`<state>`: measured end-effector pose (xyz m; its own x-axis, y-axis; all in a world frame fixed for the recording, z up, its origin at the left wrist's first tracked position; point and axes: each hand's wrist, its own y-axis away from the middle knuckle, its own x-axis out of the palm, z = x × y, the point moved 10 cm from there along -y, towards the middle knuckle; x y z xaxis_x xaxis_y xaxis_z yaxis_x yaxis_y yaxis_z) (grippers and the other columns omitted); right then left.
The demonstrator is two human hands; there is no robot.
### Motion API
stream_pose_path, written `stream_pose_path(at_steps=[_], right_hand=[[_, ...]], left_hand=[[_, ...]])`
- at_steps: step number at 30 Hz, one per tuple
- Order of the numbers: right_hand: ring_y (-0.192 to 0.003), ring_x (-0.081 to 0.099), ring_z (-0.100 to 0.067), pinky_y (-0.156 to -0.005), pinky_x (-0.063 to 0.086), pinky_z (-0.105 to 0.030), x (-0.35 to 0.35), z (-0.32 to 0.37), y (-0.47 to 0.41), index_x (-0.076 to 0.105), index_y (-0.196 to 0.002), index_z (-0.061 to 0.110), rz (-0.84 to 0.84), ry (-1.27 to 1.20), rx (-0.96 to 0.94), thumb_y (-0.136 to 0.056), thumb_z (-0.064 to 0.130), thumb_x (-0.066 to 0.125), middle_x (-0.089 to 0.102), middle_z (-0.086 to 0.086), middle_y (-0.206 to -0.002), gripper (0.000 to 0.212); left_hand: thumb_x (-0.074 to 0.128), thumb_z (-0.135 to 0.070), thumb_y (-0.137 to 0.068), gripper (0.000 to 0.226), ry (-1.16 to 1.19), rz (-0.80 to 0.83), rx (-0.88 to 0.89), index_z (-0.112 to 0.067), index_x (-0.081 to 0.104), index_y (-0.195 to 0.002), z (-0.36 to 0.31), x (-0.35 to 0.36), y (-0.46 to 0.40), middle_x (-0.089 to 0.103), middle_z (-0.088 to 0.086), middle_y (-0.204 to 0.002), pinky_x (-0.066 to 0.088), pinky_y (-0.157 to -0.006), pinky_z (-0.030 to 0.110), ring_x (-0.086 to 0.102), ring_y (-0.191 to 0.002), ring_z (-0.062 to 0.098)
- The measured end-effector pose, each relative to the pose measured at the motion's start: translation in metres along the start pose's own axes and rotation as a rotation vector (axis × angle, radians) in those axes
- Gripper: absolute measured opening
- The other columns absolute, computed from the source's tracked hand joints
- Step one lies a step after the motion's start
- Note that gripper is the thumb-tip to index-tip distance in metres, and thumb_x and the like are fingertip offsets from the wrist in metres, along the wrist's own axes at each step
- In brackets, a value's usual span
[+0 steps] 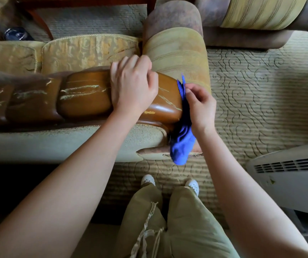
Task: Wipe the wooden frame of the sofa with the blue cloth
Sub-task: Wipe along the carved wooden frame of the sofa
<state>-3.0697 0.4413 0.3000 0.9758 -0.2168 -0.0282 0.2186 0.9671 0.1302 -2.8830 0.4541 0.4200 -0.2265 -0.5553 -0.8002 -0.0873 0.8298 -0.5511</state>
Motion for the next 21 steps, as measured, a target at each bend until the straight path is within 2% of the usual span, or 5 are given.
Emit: stream_pose_path(at_steps=[6, 12, 14, 18, 21], right_hand=[[-0.073, 0.058, 0.009, -0.077, 0.044, -0.010, 0.032, 0.026, -0.032, 0.068, -0.093, 0.008, 0.154, 0.030, -0.048, -0.089, 0.003, 0.060, 0.066, 0.009, -0.083, 0.011], [-0.070, 0.058, 0.006, -0.075, 0.045, -0.011, 0.107, 0.082, -0.039, 0.067, -0.086, 0.011, 0.424, 0.132, -0.209, -0.088, -0.001, 0.058, 0.066, 0.007, -0.079, 0.015], [-0.067, 0.056, 0.008, -0.072, 0.043, -0.010, 0.118, 0.085, -0.040, 0.068, -0.085, 0.011, 0.454, 0.192, -0.239, -0.088, -0.002, 0.057, 0.065, 0.008, -0.077, 0.017], [-0.064, 0.055, 0.007, -0.073, 0.046, -0.011, 0.118, 0.068, -0.056, 0.069, -0.088, 0.008, 0.510, 0.298, -0.193, -0.086, -0.004, 0.057, 0.064, 0.007, -0.075, 0.017], [-0.068, 0.055, 0.000, -0.071, 0.047, -0.014, 0.123, 0.039, -0.074, 0.065, -0.082, 0.017, 0.617, 0.407, -0.066, -0.083, 0.001, 0.065, 0.063, 0.008, -0.077, 0.016]], left_hand=[[0.031, -0.034, -0.085, 0.043, -0.067, 0.185, -0.063, -0.018, 0.070, -0.095, 0.005, 0.016, -0.002, 0.065, 0.001, -0.101, 0.032, -0.090, 0.038, 0.055, -0.096, 0.024], [0.026, -0.036, -0.083, 0.045, -0.079, 0.222, -0.100, -0.018, 0.066, -0.081, 0.011, 0.018, -0.004, 0.064, 0.002, -0.090, 0.029, -0.090, 0.037, 0.054, -0.093, 0.024], [0.025, -0.036, -0.082, 0.045, -0.068, 0.231, -0.100, -0.017, 0.066, -0.081, 0.011, 0.019, -0.005, 0.063, 0.002, -0.090, 0.028, -0.089, 0.036, 0.054, -0.093, 0.023], [0.028, -0.035, -0.081, 0.044, -0.053, 0.215, -0.096, -0.017, 0.067, -0.080, 0.009, 0.020, -0.005, 0.064, 0.002, -0.086, 0.027, -0.088, 0.035, 0.055, -0.091, 0.024], [0.032, -0.035, -0.080, 0.041, -0.042, 0.209, -0.120, -0.018, 0.069, -0.081, 0.012, 0.021, -0.007, 0.063, 0.000, -0.084, 0.031, -0.088, 0.037, 0.056, -0.089, 0.024]])
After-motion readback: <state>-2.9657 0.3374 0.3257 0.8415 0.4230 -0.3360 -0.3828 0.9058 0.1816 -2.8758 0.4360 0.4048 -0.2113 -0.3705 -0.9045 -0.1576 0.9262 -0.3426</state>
